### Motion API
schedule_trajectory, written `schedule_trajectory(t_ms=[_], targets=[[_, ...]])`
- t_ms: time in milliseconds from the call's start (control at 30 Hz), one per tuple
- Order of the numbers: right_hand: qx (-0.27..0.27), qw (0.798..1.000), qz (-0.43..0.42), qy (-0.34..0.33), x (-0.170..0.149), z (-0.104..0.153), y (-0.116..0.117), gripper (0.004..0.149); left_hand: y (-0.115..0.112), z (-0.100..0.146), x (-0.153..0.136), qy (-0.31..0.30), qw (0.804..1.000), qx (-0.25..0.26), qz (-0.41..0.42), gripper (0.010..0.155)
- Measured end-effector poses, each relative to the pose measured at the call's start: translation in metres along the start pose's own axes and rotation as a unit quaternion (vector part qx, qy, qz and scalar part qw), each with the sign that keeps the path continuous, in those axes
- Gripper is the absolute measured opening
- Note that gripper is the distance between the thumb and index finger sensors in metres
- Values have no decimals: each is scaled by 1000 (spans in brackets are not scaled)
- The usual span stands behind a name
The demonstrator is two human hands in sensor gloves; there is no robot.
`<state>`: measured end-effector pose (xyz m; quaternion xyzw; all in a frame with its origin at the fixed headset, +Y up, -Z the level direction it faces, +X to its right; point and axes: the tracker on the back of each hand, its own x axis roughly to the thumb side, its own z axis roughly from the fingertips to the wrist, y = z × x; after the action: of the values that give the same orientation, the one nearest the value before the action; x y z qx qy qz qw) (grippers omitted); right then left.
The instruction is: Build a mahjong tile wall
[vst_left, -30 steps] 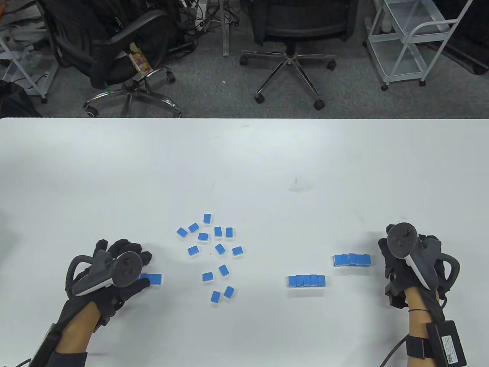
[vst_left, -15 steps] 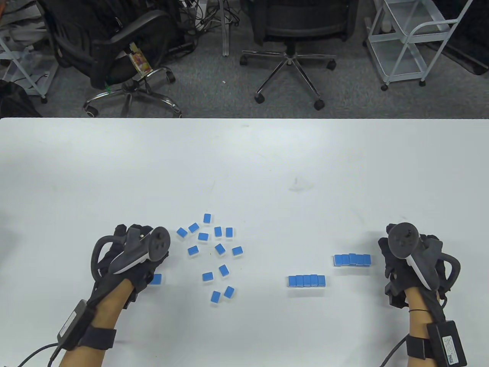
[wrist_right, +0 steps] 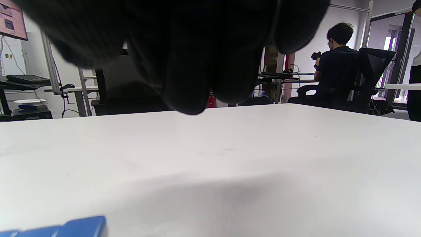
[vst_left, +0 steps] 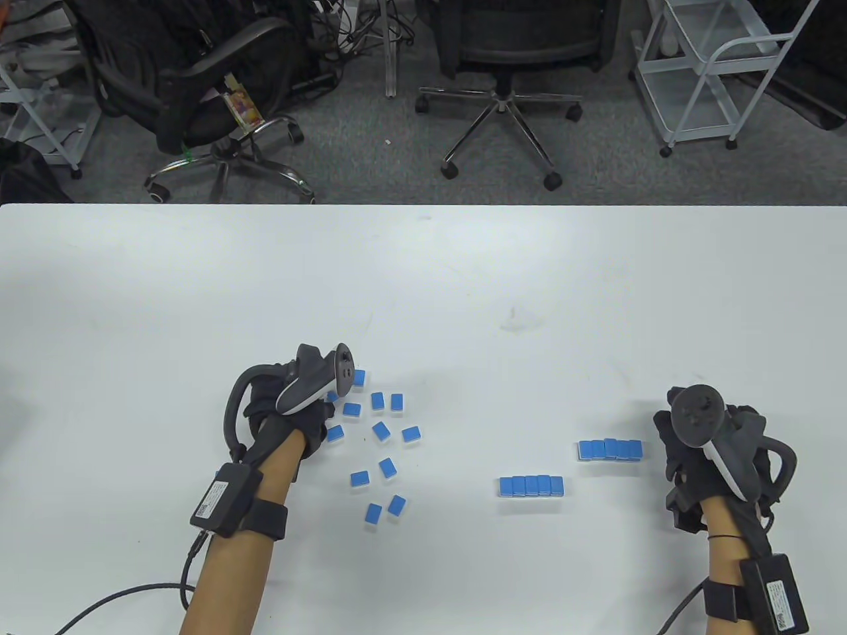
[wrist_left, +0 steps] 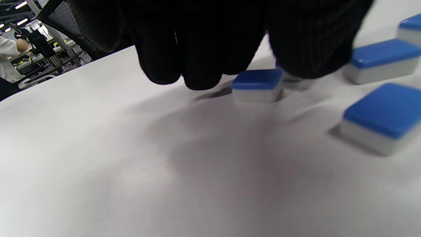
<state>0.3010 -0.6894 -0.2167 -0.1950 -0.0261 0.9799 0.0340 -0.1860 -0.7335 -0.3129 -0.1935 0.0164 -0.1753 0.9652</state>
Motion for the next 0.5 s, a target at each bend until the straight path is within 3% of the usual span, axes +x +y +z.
schedule_trajectory(t_ms=[233, 500], targets=[[-2, 1000, -1, -1, 0, 0, 0, 54, -5, 0, 8, -5, 999, 22, -31, 58], [-1, 1000, -3, 1, 0, 0, 0, 54, -4, 13, -14, -34, 998, 9, -49, 55]])
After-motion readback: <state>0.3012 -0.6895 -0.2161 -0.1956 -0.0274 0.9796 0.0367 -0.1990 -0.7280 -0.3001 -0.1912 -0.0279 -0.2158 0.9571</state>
